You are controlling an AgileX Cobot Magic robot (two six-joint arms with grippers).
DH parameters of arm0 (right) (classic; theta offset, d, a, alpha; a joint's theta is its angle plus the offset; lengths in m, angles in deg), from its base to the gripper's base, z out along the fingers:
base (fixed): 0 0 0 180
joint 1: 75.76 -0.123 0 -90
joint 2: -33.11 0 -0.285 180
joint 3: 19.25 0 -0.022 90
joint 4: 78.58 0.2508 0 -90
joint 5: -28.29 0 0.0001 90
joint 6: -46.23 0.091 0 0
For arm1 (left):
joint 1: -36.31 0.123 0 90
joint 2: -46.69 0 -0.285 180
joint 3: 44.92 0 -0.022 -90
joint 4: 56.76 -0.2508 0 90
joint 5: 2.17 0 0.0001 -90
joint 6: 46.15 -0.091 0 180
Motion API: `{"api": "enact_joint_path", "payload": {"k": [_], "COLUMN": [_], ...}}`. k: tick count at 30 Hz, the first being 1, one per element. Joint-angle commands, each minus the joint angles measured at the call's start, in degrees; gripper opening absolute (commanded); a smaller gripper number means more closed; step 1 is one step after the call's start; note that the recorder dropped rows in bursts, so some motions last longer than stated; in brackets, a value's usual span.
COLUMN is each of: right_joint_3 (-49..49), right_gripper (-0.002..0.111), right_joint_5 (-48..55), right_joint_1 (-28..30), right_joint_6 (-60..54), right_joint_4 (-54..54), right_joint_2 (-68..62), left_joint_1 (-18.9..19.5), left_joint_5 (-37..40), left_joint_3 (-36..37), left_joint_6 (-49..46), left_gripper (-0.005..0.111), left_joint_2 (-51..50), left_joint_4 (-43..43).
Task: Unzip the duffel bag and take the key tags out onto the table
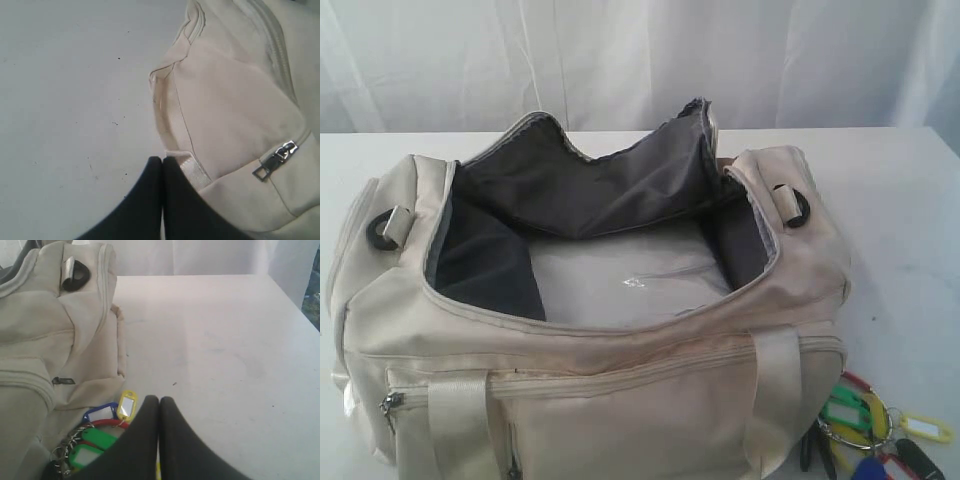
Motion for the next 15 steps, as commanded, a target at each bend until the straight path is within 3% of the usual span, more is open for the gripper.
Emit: {"api": "enact_joint_path", "payload": {"k": [1,15], "right_joint_3": [0.1,0.1], "right_gripper": [0.0,0.0], "right_joint_5": [-0.1,-0.4], "right_joint_1": [-0.1,-0.1], "right_joint_6": [0.0,1.3], "right_joint_4": [-1.1,-3.2], "right_joint_2": [0.3,0.3], "left_joint_1": [0.0,0.0], "left_joint_5": [0.3,0.3], "left_joint_3": [0.2,0.2], "left_joint_6": [0.2,0.2], "left_gripper": [0.0,0.0], "left_joint_2": [0.3,0.3], "left_joint_4": [0.1,0.1]}}
